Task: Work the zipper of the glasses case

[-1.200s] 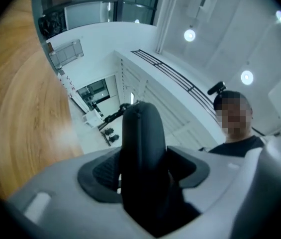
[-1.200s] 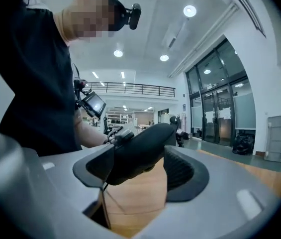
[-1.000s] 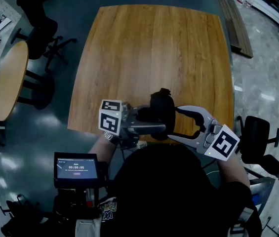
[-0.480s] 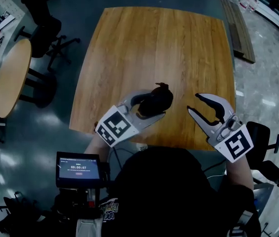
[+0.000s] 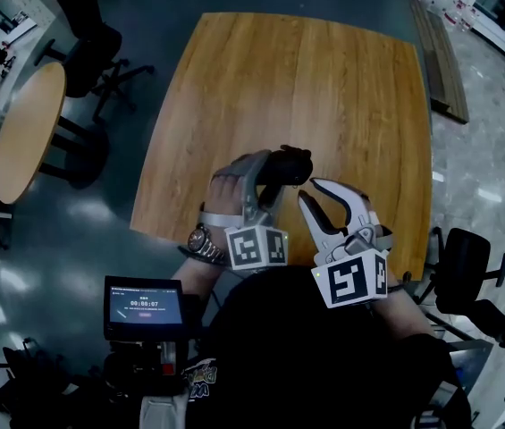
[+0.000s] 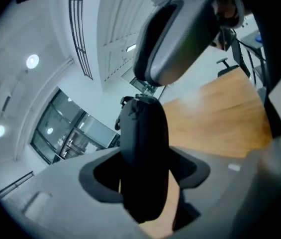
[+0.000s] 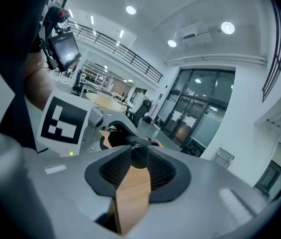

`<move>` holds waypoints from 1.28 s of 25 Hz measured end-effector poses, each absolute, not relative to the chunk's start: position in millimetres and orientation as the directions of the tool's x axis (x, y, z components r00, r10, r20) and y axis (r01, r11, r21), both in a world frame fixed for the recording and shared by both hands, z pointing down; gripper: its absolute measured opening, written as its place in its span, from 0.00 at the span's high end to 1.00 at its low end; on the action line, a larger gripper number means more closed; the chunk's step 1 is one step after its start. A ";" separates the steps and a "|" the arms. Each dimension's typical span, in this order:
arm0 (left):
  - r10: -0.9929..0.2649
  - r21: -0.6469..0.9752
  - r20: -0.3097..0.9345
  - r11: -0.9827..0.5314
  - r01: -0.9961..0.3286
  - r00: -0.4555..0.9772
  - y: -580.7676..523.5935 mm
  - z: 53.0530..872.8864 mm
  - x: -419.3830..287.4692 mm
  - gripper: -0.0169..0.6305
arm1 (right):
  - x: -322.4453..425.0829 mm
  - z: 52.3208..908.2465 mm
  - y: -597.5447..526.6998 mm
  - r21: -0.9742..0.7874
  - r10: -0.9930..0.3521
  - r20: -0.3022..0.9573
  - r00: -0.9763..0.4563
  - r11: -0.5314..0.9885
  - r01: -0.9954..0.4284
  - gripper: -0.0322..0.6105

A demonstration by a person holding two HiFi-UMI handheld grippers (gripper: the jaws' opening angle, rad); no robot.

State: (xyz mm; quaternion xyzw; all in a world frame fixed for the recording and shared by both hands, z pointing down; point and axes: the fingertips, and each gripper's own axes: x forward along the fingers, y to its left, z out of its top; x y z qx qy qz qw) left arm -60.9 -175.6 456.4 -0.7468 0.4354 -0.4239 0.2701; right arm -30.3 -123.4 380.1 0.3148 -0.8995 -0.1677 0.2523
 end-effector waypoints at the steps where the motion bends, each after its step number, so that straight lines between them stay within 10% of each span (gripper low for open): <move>1: -0.890 -0.789 0.386 -0.455 -0.413 0.243 -177.4 455.5 -62.9 0.55 | -33.1 380.2 -124.5 0.471 -0.664 0.344 -0.664 0.734 -0.490 0.81; 15: -0.807 -0.709 0.544 -0.588 -0.389 0.229 -172.9 480.7 -53.7 0.55 | -44.8 422.3 -132.1 0.785 -0.740 0.411 -0.533 0.584 -0.206 0.74; 32: -0.827 -0.755 0.517 -0.562 -0.338 0.221 -172.9 483.5 -63.6 0.55 | -34.5 404.6 -136.5 0.496 -0.664 0.405 -0.628 0.737 -0.459 0.94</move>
